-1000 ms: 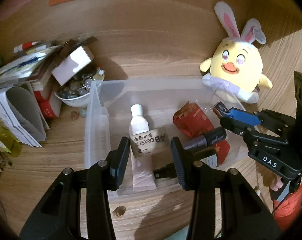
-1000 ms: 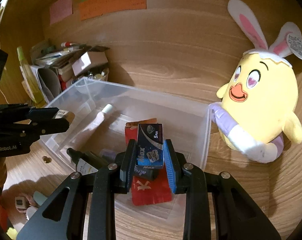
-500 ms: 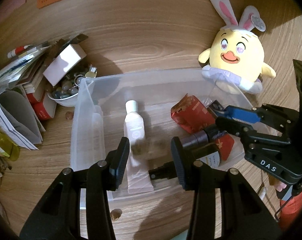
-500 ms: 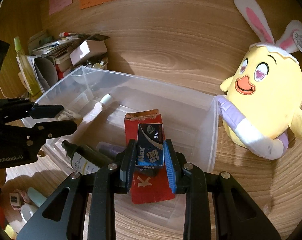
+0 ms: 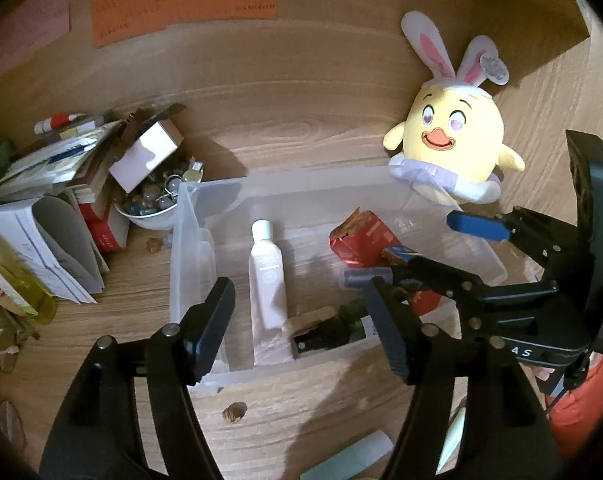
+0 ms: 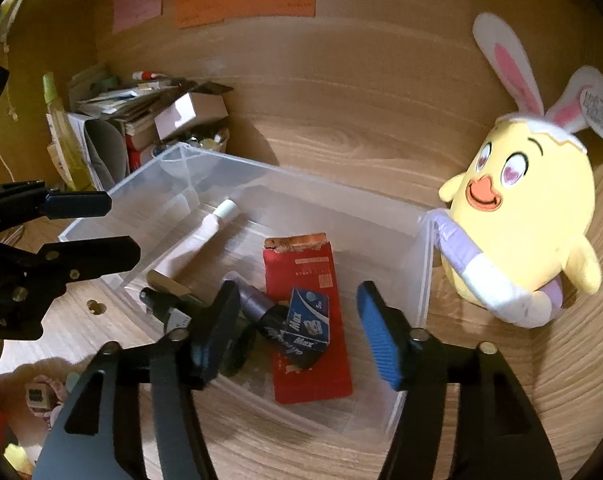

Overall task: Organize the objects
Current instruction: 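Carry the blue Max box into the clear bin and open the right tool while the left drops the tag, then withdraw both tools from the bin toward the mint-green cylinder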

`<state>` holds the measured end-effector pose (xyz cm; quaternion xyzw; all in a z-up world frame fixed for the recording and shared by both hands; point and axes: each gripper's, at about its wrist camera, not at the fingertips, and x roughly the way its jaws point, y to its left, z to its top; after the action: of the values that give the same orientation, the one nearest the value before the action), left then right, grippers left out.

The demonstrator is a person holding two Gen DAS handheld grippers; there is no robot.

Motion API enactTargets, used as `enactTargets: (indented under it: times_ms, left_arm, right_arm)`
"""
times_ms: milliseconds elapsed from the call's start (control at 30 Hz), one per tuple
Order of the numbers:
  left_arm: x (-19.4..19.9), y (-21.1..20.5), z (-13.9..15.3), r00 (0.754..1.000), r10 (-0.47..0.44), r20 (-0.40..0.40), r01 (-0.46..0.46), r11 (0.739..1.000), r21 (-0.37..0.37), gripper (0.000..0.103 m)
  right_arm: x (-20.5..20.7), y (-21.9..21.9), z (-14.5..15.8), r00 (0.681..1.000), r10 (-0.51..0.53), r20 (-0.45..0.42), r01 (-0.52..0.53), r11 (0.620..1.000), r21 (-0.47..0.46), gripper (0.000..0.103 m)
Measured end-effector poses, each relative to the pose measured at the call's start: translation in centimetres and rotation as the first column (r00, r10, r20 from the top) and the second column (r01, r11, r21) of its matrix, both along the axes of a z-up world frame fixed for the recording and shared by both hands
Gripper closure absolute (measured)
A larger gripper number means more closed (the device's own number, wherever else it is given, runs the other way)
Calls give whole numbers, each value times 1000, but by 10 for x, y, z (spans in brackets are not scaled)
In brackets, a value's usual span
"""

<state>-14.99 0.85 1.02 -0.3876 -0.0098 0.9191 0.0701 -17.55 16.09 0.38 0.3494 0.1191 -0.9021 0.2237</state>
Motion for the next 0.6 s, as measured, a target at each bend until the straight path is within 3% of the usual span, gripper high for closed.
enactTargets:
  times_ms: [67, 333, 600]
  left_arm:
    - [4, -1, 2, 1000, 5, -5, -5, 1000, -1, 26]
    - [25, -10, 14, 999, 30, -34, -29, 1000, 8, 16]
    - [49, -19, 14, 998, 37, -56, -37, 999, -4, 13]
  right_arm:
    - [3, 1, 5, 1000, 0, -8, 0, 1000, -5, 32]
    - [22, 3, 23, 999, 17, -32, -19, 999, -35, 22]
    - [46, 3, 33, 998, 23, -62, -27, 998, -56, 20]
